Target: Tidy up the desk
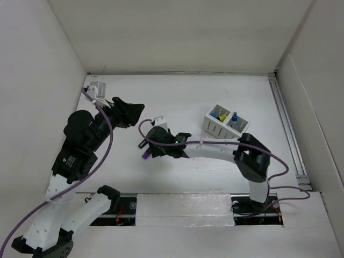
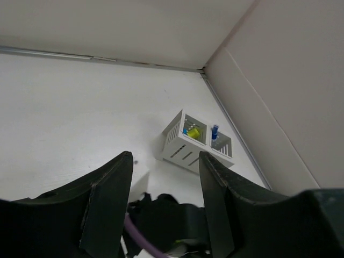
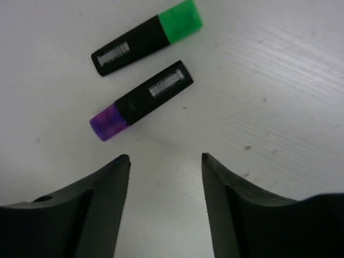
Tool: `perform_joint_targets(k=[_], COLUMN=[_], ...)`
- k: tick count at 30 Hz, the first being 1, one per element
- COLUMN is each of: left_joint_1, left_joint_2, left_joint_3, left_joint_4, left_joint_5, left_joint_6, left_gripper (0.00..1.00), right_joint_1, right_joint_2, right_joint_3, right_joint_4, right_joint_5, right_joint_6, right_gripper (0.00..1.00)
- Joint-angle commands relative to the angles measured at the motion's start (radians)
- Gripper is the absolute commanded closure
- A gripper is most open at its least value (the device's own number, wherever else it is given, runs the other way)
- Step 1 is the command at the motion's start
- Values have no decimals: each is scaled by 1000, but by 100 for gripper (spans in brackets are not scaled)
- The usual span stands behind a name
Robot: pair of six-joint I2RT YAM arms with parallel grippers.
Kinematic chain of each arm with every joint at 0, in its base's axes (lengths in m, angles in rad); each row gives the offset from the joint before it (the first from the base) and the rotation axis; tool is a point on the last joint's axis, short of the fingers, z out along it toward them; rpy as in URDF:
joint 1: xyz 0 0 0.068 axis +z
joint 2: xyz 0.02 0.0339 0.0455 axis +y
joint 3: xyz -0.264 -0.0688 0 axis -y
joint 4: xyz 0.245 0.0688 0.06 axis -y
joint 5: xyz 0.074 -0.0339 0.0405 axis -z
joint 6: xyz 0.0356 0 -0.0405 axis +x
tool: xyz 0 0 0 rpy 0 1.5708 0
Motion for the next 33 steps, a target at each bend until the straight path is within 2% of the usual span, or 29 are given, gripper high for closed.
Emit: perform_joint_targets(k=[1, 4, 12, 22, 27, 28, 30, 33], left_joint_1=[-3, -3, -24, -43, -43, -43, -43, -43], left_joint_2=[-6, -21, -53, -64, -75, -75, -72, -70], left_joint_3=[-20, -35, -61, -84, -90, -89, -89, -92], left_joint_4=[48, 48, 43, 60, 56, 53, 53, 57], left_joint_5=[47, 62, 56, 93, 85, 81, 77, 81], left_joint_6=[-31, -35, -37, -40, -38, -34, -31, -31], left_gripper=[51, 51, 51, 51, 51, 51, 50, 50], right_joint_1=[-5, -5, -5, -17, -17, -17, -17, -17], right_joint_2=[74, 154, 263, 361, 302, 282, 222, 139], right_joint_3=[136, 225, 311, 386, 273, 206, 141, 31], right_joint_4=[-40, -88, -164, -195, -190, -183, -170, -170], right_joint_5=[-33, -18, 31, -27, -7, -1, 16, 45], right_joint_6=[51, 65, 140, 229, 289, 291, 295, 294], right_gripper=[35, 35, 34, 32, 50, 59, 69, 73])
